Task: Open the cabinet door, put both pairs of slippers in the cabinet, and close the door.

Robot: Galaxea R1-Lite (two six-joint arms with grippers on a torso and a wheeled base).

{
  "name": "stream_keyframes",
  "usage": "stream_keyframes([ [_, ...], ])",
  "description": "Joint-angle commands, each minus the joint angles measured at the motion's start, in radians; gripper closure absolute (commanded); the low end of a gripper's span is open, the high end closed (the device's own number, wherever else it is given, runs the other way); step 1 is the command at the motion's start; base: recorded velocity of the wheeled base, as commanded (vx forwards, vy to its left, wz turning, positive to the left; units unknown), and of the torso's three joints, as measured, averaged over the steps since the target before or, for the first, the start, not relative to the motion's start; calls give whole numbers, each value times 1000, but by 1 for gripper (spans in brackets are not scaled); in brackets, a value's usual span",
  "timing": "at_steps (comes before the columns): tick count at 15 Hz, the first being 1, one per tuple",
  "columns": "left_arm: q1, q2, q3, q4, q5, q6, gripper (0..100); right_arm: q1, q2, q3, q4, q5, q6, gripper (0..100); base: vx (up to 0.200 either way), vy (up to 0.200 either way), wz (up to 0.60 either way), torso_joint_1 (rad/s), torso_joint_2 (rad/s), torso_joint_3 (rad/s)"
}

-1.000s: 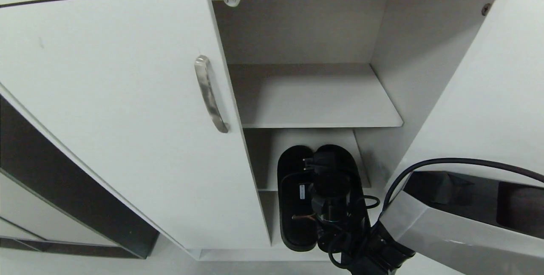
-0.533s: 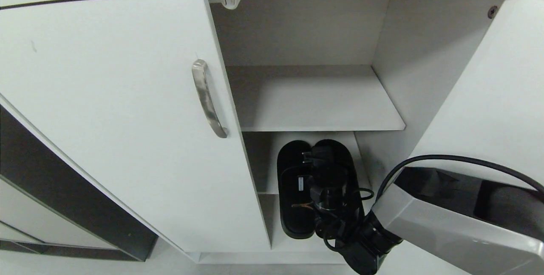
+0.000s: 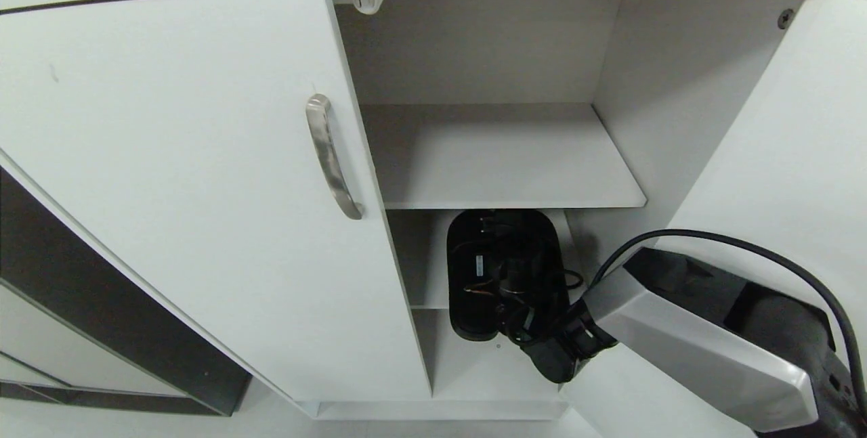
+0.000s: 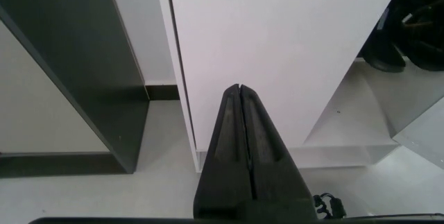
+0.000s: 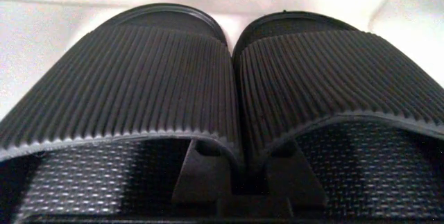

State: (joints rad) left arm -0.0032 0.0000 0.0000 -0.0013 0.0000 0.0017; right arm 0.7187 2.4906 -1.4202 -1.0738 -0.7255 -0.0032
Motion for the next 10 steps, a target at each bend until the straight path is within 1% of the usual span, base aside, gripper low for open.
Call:
stream_keyframes([
  [1, 0, 2, 0, 0, 0, 0, 100, -4, 4, -91, 57, 0, 0, 100, 0, 0, 0, 0, 0, 0],
  [4, 0, 2, 0, 0, 0, 0, 100, -18, 31, -180, 127, 0, 2, 100, 0, 0, 0, 0, 0, 0],
  [10, 0, 2, 0, 0, 0, 1, 100, -28, 70, -221, 140, 0, 2, 100, 0, 0, 0, 0, 0, 0],
])
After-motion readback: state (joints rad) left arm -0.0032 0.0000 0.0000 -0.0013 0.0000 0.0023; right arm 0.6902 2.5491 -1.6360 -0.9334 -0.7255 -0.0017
